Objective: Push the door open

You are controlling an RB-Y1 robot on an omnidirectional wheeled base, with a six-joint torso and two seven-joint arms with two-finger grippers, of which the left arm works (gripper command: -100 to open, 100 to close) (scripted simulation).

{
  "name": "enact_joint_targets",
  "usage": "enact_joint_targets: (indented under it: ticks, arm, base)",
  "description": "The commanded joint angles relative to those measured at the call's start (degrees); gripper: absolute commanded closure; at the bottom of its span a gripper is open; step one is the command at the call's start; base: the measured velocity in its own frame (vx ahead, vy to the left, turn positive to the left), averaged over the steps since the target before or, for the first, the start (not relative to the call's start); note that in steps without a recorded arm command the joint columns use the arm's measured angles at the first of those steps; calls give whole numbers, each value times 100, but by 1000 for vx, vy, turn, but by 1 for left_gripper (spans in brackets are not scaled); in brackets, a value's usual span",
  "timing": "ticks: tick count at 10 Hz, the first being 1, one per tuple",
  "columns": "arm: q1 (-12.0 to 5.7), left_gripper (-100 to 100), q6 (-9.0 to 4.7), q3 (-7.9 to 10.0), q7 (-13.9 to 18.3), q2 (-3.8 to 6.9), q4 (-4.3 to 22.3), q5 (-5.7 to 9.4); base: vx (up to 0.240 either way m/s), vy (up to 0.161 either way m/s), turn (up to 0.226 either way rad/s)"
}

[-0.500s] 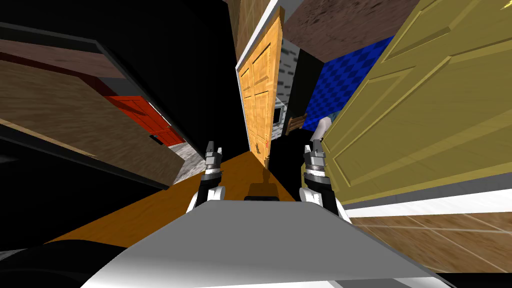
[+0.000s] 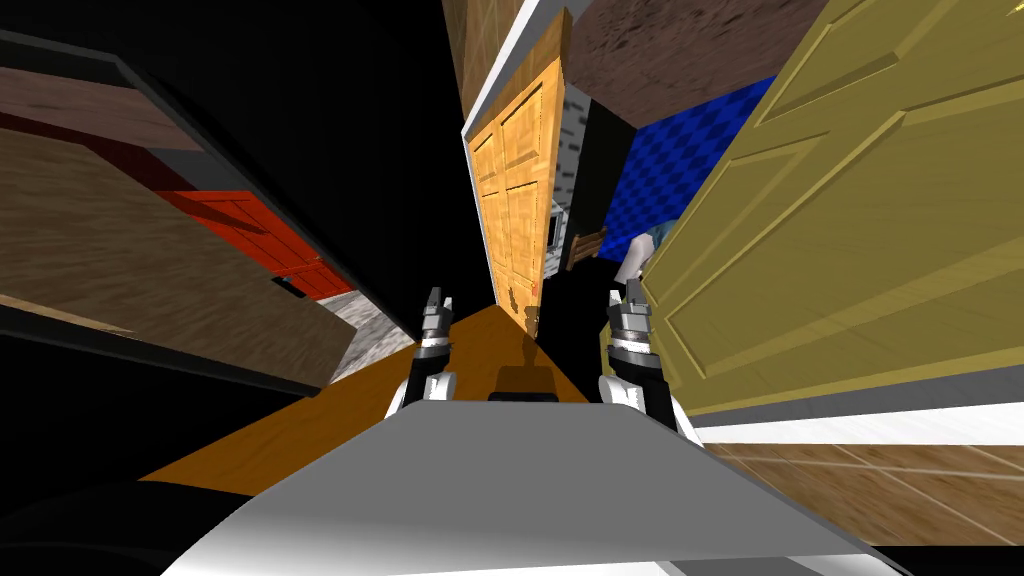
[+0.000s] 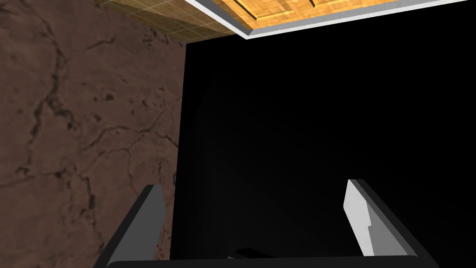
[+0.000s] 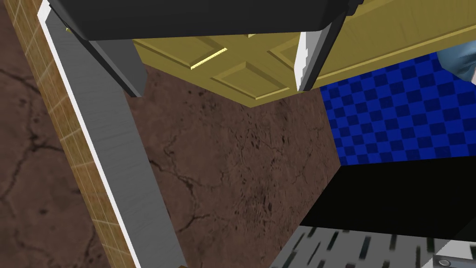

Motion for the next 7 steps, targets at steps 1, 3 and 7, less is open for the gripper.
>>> enact_joint_targets:
  ticks: [1,3,7]
  arm:
    - [-32,-100,-77,-54,29,47,181,12]
    - [-98,-100,-143,-132,57,97,413,20]
    - [-251,-100,-293,-312,121,197,947,39]
  base:
    - [81,32,-73]
    - [91,30,-73]
    - [101,33,-97]
